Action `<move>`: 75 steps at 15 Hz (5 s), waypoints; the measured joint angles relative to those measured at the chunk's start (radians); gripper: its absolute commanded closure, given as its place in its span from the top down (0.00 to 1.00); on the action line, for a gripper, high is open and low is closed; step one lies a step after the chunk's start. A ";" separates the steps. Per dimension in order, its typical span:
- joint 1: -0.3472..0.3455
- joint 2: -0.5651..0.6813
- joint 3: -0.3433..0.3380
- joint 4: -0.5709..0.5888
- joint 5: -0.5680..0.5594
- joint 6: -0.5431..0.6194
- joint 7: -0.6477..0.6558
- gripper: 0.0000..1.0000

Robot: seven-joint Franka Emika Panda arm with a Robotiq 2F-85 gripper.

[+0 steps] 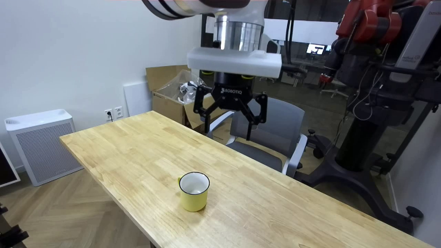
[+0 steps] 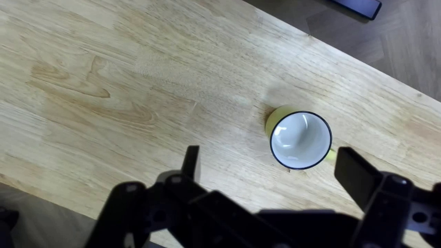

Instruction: Move the cup slightly to the right

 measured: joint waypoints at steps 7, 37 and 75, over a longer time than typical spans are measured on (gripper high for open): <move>0.021 0.198 0.042 0.091 -0.090 0.134 0.113 1.00; 0.013 0.552 0.146 0.182 -0.116 0.214 0.083 0.69; -0.239 0.602 0.173 0.326 0.264 0.121 0.043 0.03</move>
